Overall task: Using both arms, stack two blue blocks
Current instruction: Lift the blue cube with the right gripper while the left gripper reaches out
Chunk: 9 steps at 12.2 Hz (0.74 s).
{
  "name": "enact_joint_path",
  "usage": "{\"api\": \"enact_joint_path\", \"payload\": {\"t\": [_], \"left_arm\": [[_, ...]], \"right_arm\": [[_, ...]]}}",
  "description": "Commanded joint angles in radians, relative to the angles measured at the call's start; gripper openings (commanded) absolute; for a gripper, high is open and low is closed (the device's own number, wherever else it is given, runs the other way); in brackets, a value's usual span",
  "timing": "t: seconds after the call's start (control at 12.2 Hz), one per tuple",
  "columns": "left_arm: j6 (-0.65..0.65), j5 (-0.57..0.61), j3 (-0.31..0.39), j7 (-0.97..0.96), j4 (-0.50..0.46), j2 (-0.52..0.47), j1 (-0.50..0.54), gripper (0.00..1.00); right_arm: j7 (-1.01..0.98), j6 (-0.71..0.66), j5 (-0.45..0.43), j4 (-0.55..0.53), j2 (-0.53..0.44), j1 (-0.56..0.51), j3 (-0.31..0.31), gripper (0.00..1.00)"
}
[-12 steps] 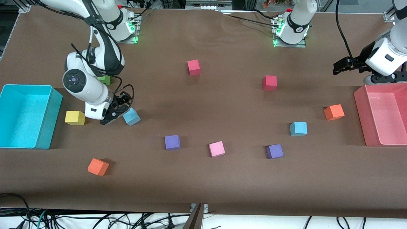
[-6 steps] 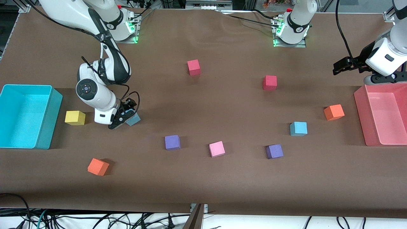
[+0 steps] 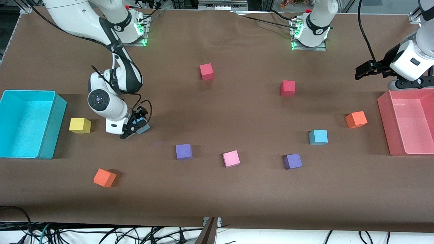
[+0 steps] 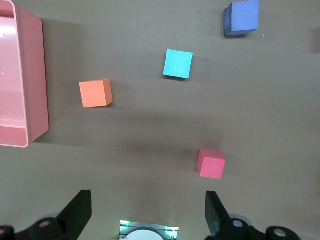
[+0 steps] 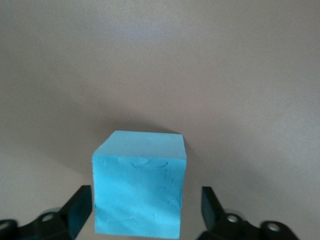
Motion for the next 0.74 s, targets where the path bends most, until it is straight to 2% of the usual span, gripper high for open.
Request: {"api": "enact_joint_path", "payload": {"t": [0.0,0.08,0.33,0.65], "left_arm": [[-0.009,-0.020,-0.004,0.010,0.000,-0.011,0.010,1.00],[-0.009,-0.020,-0.004,0.009,0.000,-0.011,0.010,1.00],[-0.009,-0.020,-0.004,0.010,0.000,-0.011,0.010,1.00],[-0.009,-0.020,-0.004,0.010,0.000,-0.009,0.012,1.00]], "right_arm": [[-0.017,0.024,0.005,-0.002,0.003,0.003,0.002,0.38],[-0.017,0.016,0.005,0.000,-0.002,0.001,0.002,0.24],[0.049,-0.063,0.007,0.036,-0.046,0.003,0.011,0.22],[0.394,-0.271,0.005,0.164,-0.068,0.004,0.123,0.22]]}}
